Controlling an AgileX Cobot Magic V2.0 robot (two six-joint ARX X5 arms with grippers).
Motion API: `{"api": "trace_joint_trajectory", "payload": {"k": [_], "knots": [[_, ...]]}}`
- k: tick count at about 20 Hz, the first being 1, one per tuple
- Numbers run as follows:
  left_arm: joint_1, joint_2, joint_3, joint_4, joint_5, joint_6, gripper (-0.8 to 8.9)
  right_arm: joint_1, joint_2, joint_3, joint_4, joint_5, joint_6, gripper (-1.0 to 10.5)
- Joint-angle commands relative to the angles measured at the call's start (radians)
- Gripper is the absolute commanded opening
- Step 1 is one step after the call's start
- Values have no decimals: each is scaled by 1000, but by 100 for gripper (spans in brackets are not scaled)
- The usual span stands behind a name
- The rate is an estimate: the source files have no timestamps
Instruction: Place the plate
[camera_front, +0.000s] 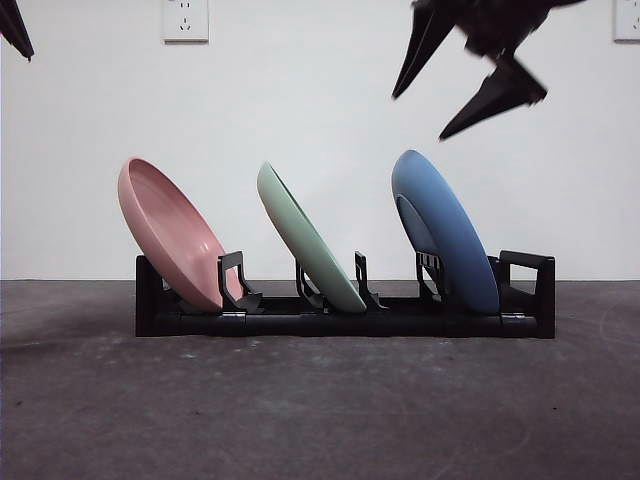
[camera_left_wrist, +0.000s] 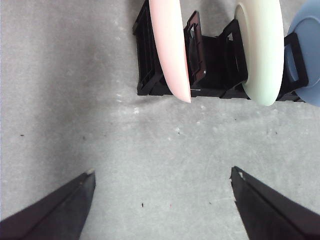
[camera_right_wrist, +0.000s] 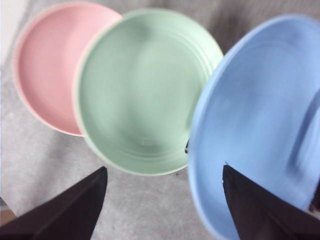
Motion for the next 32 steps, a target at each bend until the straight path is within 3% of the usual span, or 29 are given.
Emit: {"api": "trace_joint_trajectory", "payload": {"k": [1,6,12,16,20,26,32], "knots": [[0,5,23,12,6,-1,434,15,45,31,24,-3,-11,295],[0,5,23,13,6,-1,434,41,98,31,45,20,-11,260],[0,5,23,11,6,-1,434,47,105,31,49,69,-12,19],[0,5,23,12,6,-1,434,47,103,51,-5,60,-17,14],[0,5,23,12,6,-1,434,47,98,138,-101,2,-63,14],[0,5,23,12,6,0,434,61,59,316,-332,7,-192,14],[0,5,23,12,6,3,434,122,-148,298,-325,200,-218,14]]}}
